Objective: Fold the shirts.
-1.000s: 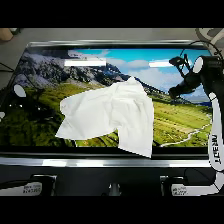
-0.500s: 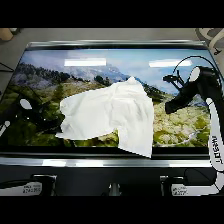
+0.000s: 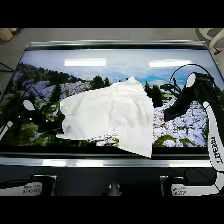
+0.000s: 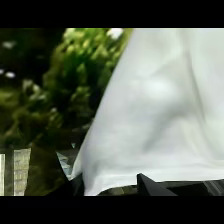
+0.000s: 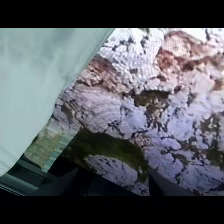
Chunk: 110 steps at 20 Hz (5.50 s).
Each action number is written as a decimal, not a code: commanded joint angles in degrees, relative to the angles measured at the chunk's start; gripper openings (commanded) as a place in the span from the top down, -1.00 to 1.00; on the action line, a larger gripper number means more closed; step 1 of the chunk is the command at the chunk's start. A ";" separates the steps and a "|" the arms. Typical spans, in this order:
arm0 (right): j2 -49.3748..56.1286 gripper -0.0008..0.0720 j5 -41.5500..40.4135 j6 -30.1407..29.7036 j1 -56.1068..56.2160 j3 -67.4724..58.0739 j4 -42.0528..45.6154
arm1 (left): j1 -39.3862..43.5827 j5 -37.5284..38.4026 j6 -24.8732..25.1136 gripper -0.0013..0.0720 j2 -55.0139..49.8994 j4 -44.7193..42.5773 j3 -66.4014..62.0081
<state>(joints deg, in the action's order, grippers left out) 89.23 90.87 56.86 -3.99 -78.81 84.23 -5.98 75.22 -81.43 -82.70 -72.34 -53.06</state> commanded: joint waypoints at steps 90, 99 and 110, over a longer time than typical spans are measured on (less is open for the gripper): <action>-8.17 -0.03 -3.78 -5.07 -9.01 17.53 -8.24 | -6.01 -2.54 0.48 -0.08 7.67 2.64 7.41; -8.98 -0.09 -2.58 -4.11 -9.01 18.71 -7.67 | -5.73 -2.80 0.48 -0.04 4.04 6.58 7.43; -13.75 -0.34 -17.86 -5.07 -9.03 35.87 -17.75 | -5.70 -2.10 2.01 0.90 4.68 6.62 7.39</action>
<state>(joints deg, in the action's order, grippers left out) 75.85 78.35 52.21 -12.97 -46.00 69.14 -11.73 72.71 -80.09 -78.22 -65.76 -45.67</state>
